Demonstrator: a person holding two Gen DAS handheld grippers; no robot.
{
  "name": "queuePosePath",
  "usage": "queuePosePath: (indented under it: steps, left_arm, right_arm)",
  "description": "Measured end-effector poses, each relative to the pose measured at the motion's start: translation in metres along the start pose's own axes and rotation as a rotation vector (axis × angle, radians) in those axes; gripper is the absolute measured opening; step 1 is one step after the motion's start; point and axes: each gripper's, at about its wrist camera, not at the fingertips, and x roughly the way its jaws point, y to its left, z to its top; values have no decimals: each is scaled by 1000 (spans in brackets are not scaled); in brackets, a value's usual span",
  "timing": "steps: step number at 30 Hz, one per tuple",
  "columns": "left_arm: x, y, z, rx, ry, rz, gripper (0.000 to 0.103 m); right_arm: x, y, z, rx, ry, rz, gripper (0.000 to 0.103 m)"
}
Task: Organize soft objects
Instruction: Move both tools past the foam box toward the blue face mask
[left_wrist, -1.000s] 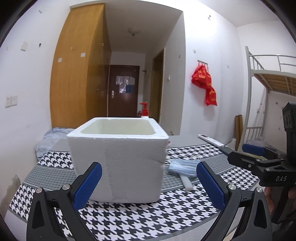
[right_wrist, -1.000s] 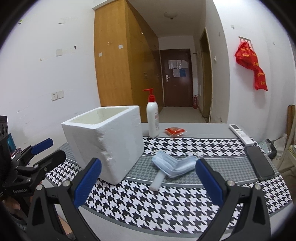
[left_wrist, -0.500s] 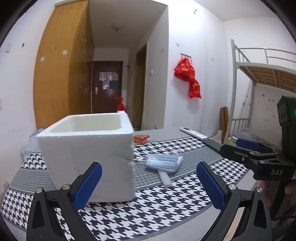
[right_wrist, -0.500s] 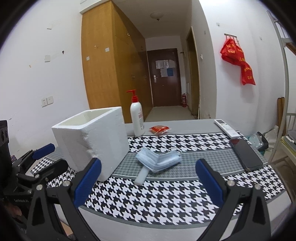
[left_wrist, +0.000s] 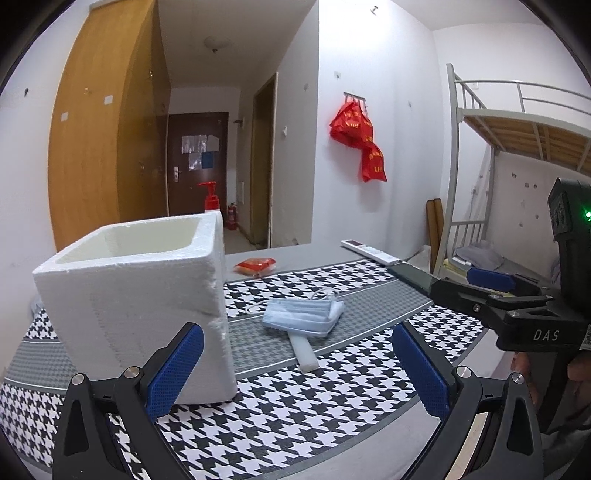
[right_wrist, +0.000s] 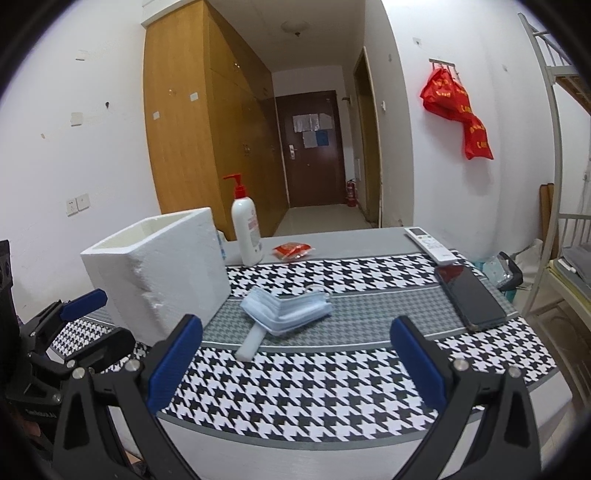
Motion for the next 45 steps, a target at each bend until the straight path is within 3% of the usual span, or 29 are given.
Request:
queuePosePath:
  steps: [16, 39, 45]
  left_arm:
    - [33, -11, -3, -6, 104, -18, 102]
    - [82, -25, -2, -1, 211, 52, 102]
    - [93, -21, -2, -29, 228, 107, 102]
  right_arm:
    - [6, -23, -3, 23, 20, -37, 103]
    - [36, -54, -2, 50, 69, 1, 103]
    - [47, -58, 1, 49, 90, 10, 103]
